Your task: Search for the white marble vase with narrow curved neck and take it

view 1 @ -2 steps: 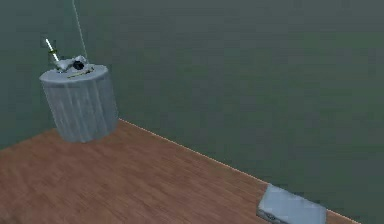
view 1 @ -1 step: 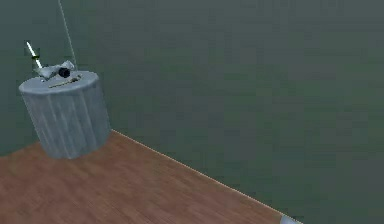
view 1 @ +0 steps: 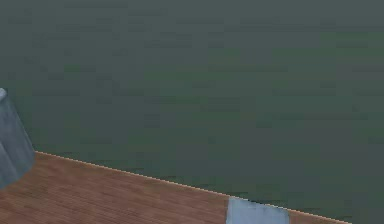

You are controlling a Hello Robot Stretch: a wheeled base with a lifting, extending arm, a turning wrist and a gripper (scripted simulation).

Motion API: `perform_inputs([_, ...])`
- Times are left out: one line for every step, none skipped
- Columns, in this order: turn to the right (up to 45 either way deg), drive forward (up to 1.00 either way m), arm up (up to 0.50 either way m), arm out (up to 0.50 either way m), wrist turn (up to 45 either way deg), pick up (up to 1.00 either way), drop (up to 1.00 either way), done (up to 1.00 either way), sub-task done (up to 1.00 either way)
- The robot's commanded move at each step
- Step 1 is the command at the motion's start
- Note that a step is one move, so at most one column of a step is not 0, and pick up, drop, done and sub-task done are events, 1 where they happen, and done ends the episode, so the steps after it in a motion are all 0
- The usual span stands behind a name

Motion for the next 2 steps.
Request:
perform_inputs([0.0, 0.35, 0.00, 0.00, 0.0, 0.00, 0.00, 0.00, 0.00])
perform_inputs([-45.0, 0.00, 0.00, 0.00, 0.0, 0.00, 0.00, 0.00, 0.00])
